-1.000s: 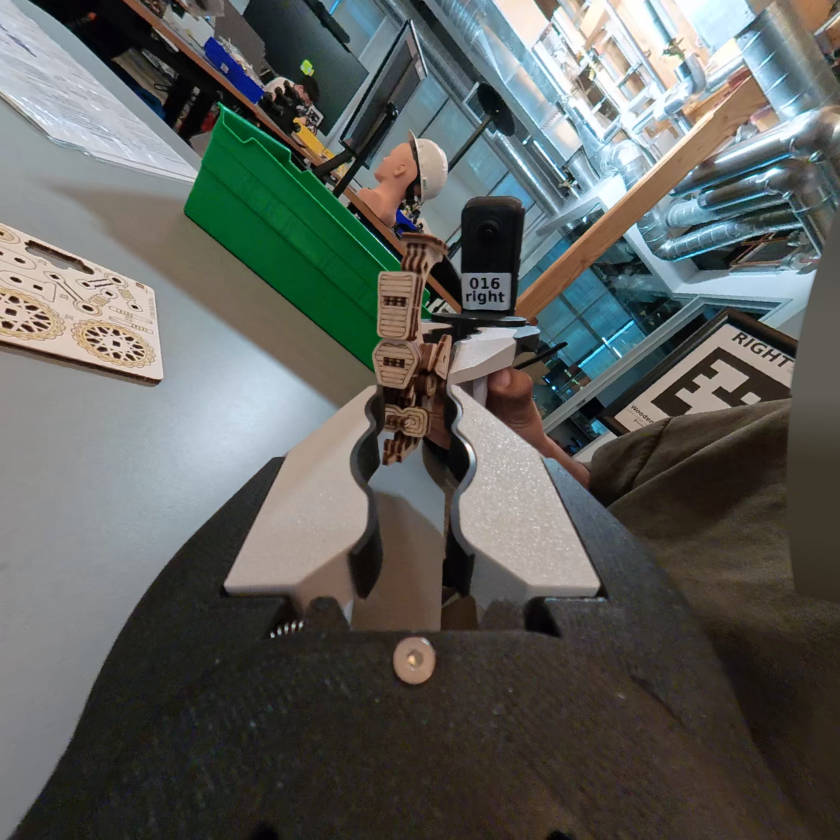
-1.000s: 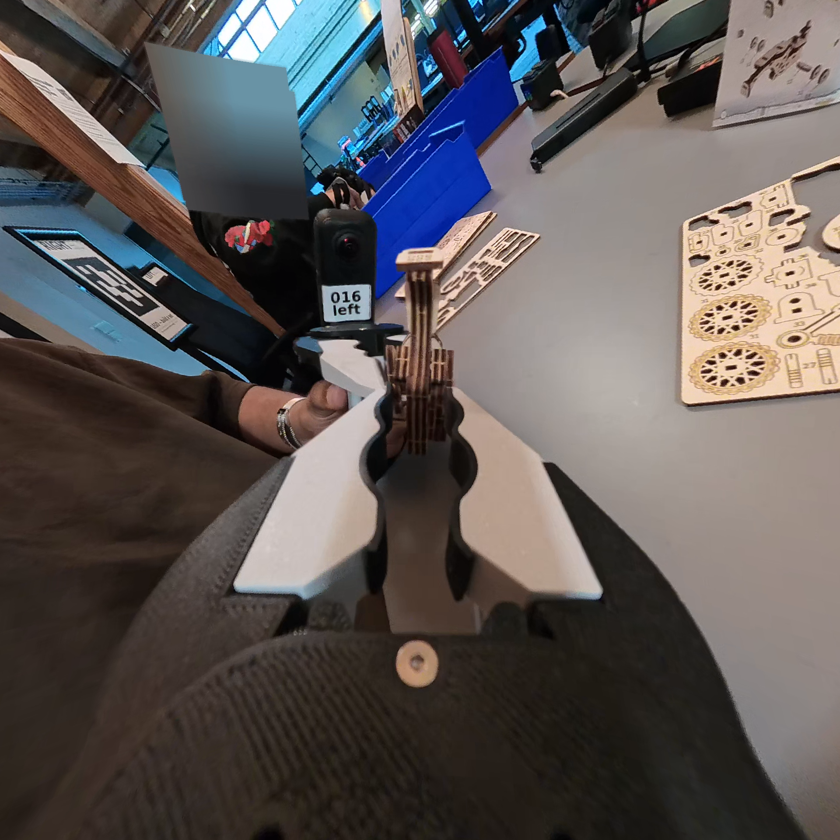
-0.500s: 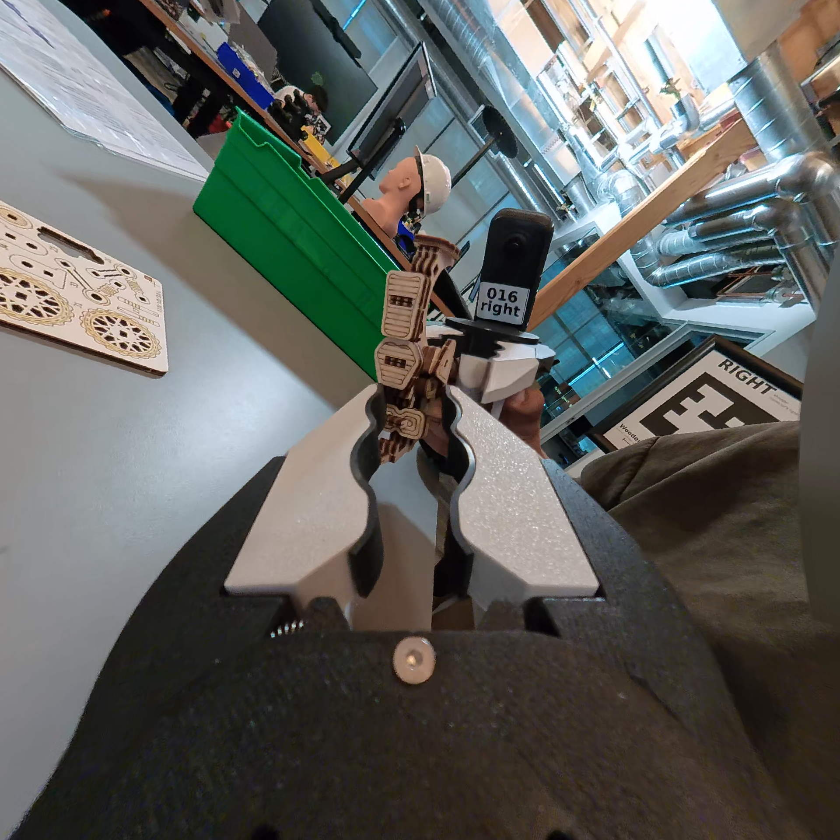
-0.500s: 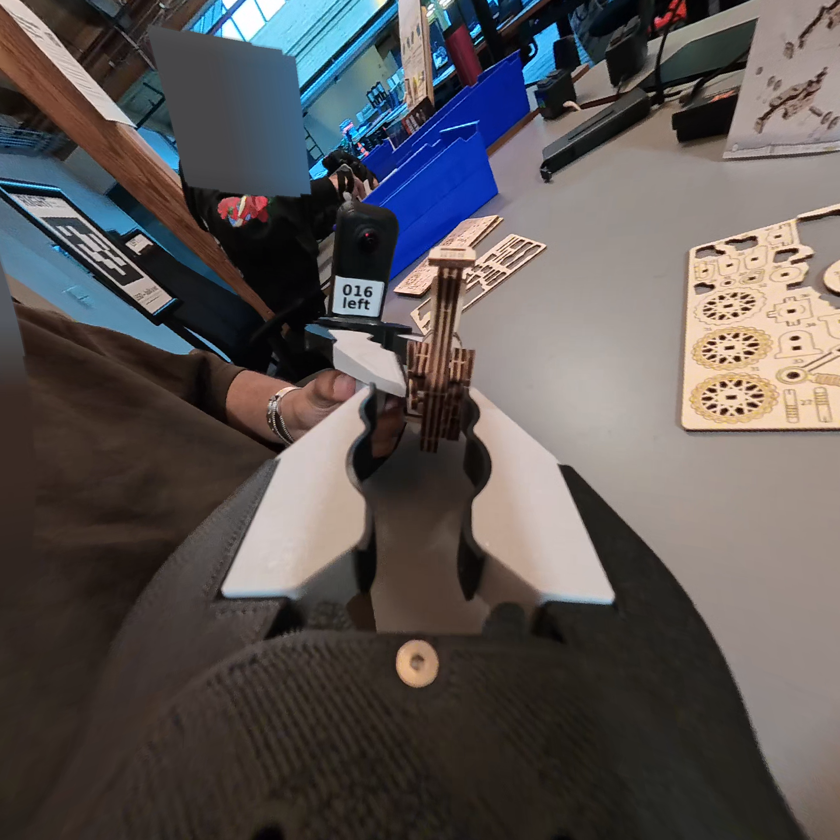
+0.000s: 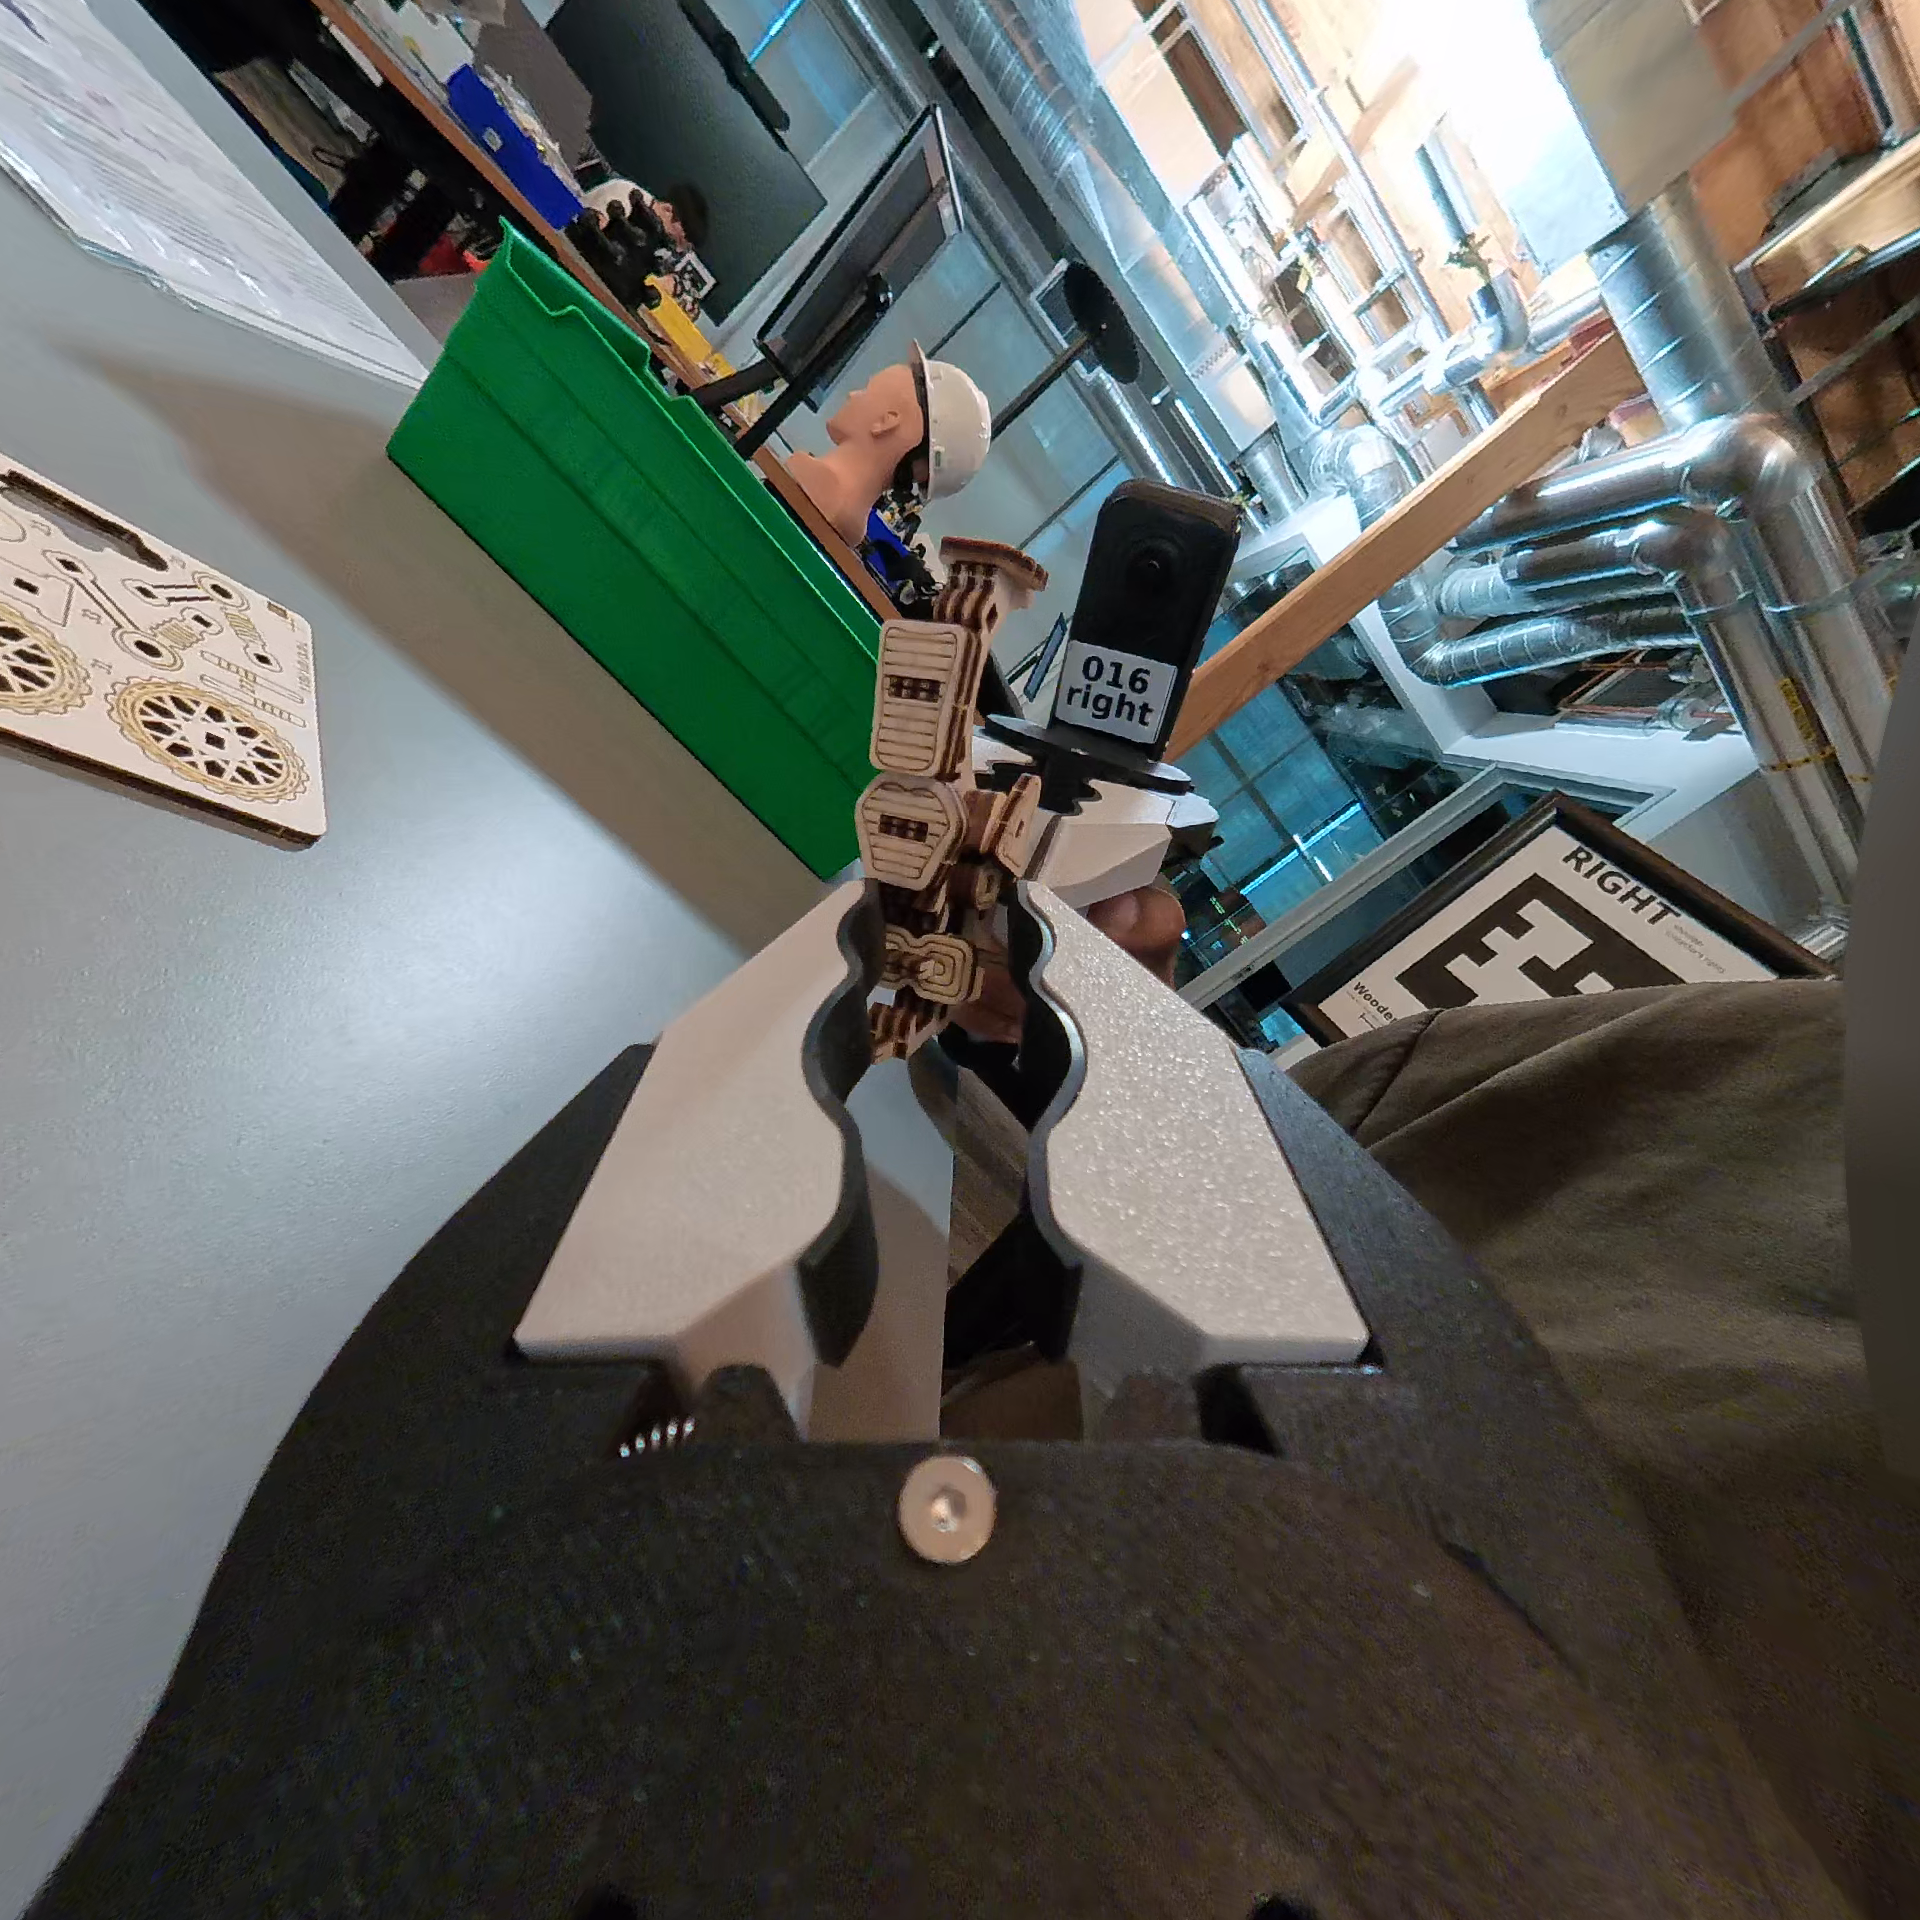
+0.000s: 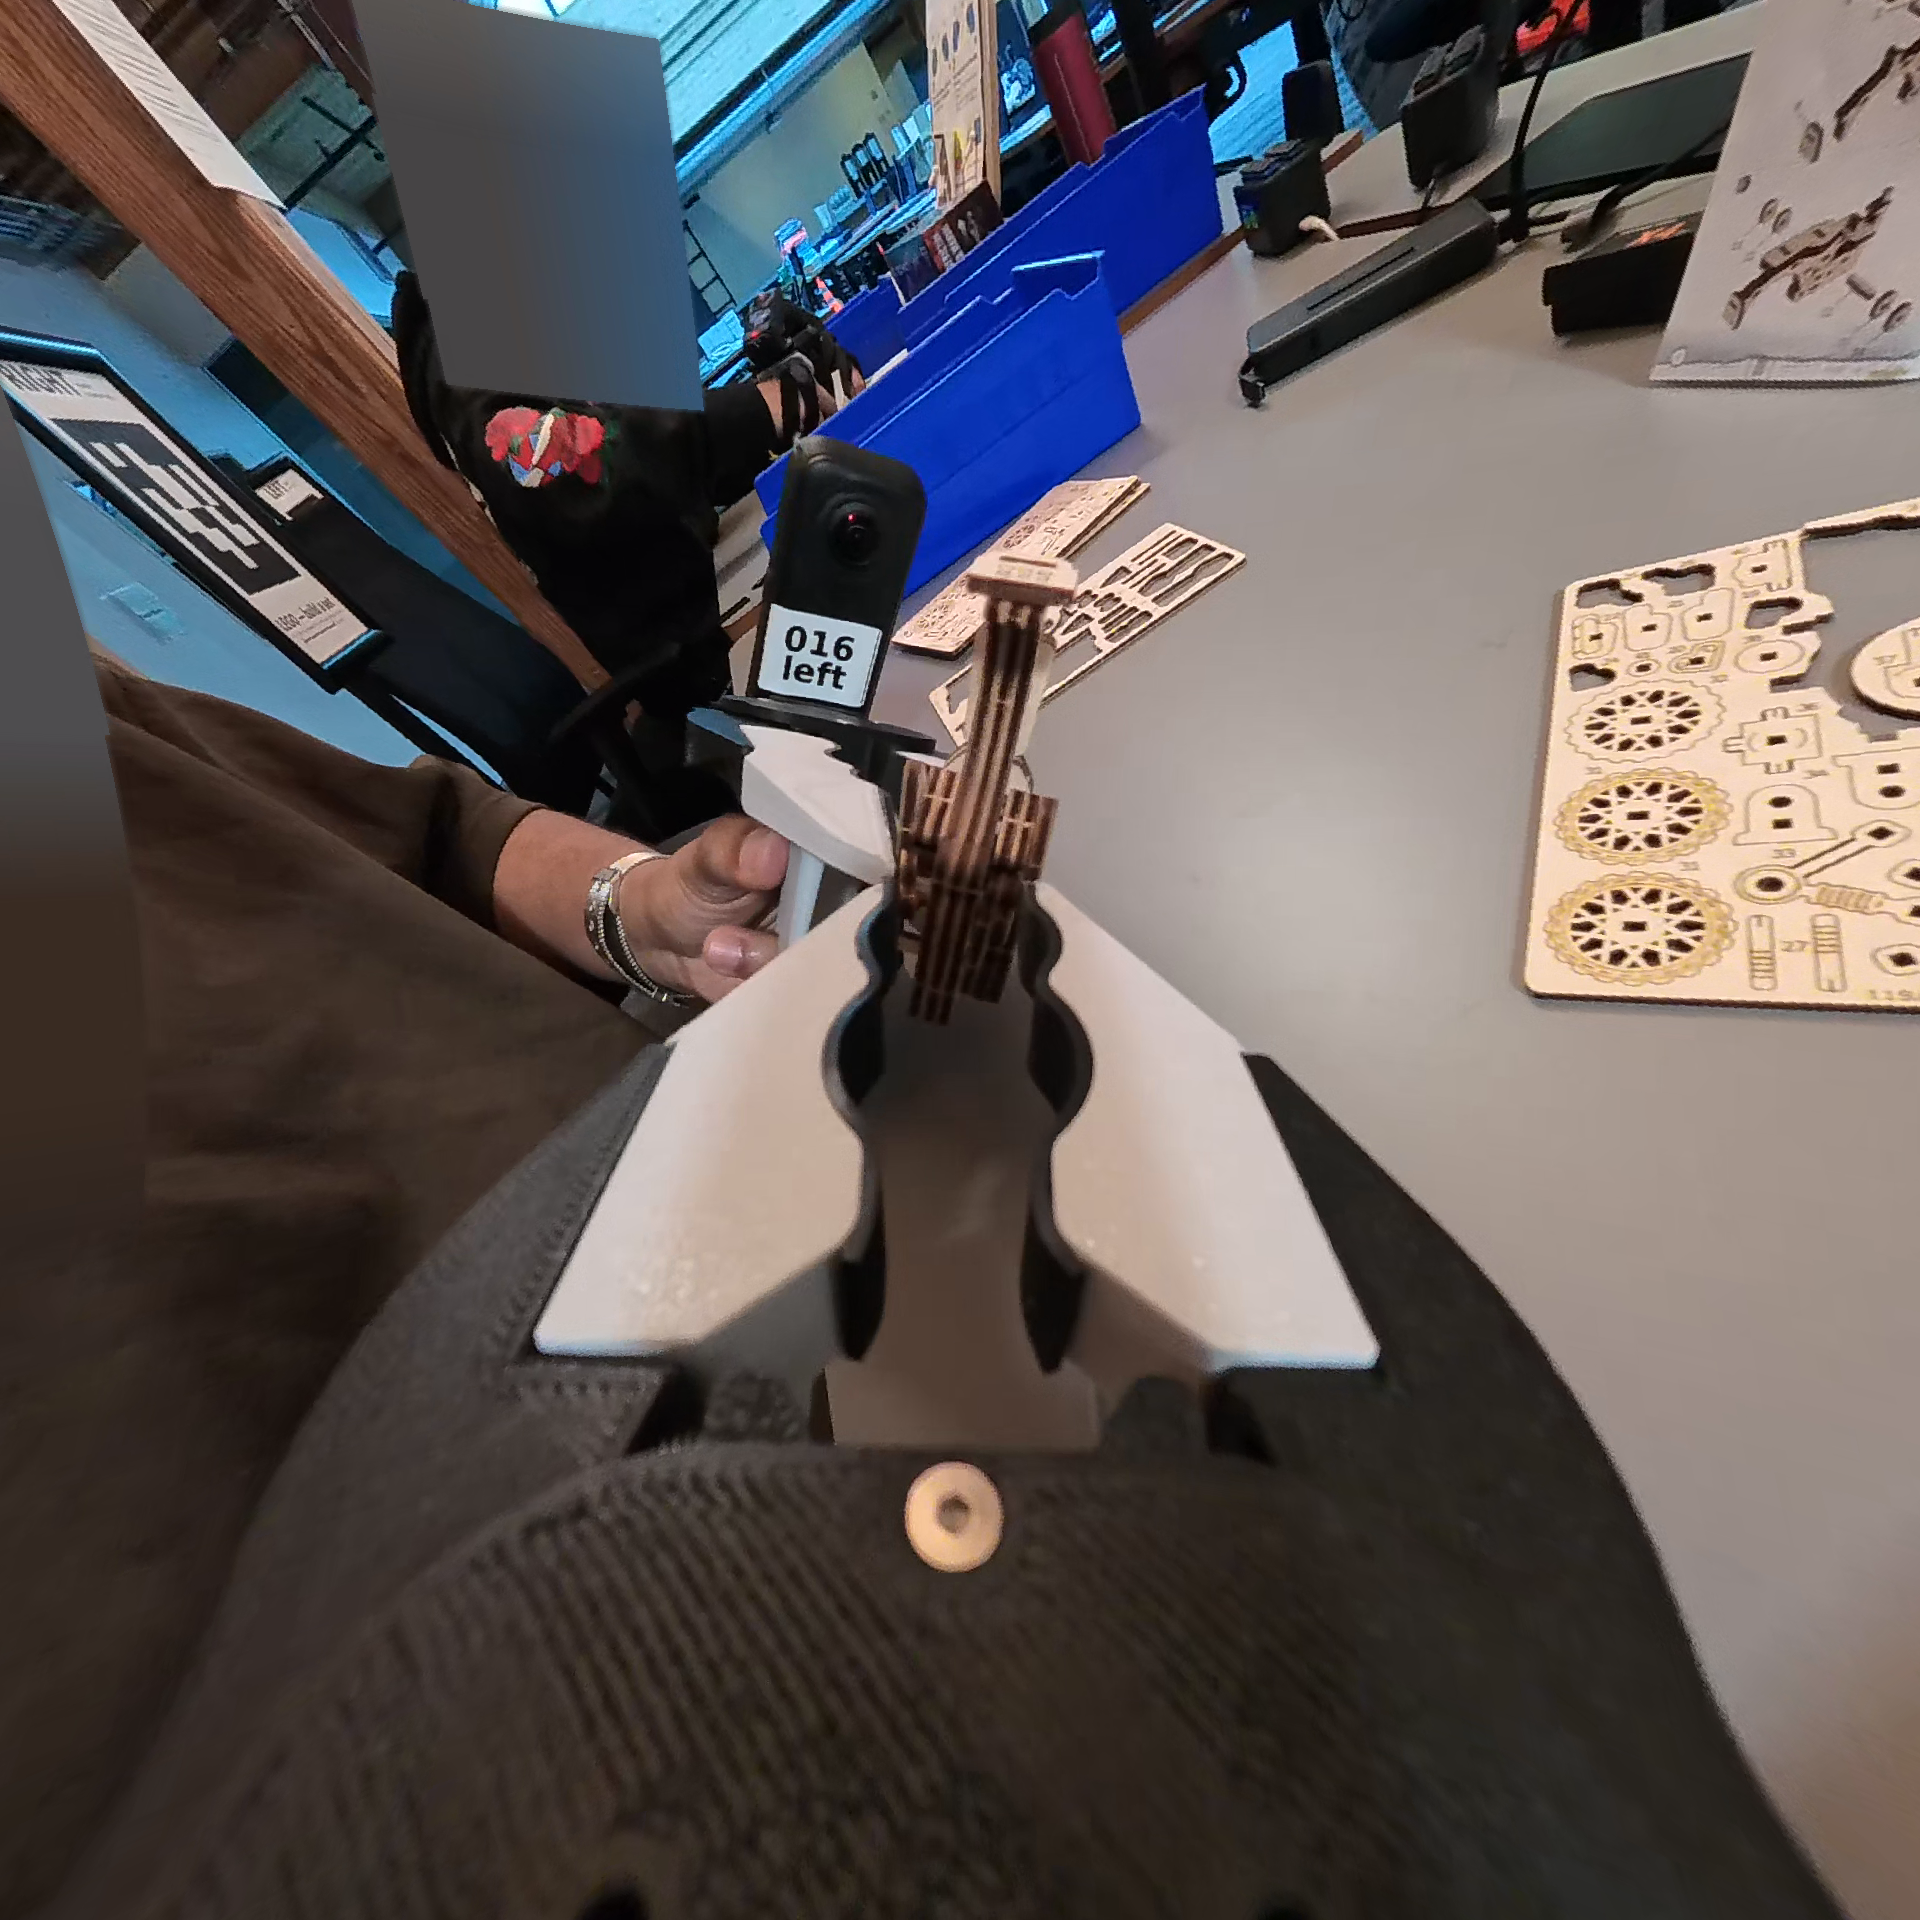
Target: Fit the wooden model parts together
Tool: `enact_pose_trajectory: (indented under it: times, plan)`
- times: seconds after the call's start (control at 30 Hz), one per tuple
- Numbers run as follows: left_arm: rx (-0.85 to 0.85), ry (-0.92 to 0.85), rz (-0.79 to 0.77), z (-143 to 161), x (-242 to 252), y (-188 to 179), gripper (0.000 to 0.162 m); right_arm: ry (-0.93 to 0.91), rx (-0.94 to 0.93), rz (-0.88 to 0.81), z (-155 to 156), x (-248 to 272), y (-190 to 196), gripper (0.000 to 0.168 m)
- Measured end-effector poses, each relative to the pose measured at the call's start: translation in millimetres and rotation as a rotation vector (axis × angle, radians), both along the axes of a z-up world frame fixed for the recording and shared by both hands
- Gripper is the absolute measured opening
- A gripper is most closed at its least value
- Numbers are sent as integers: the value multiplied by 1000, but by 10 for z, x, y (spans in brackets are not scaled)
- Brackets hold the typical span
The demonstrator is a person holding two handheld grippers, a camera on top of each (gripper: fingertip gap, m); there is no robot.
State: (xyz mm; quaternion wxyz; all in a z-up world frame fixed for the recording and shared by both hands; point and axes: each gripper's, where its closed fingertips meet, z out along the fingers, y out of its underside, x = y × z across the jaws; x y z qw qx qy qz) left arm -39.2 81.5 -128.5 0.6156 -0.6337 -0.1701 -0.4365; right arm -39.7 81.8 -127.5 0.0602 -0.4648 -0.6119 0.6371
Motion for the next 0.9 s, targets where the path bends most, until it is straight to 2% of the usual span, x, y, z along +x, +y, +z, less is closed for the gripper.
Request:
enact_pose_trajectory:
  times: [0.9]
  plan:
    - [6,-20,-12,27,19,-10,19,-10,-33,21,27,21,3,21]
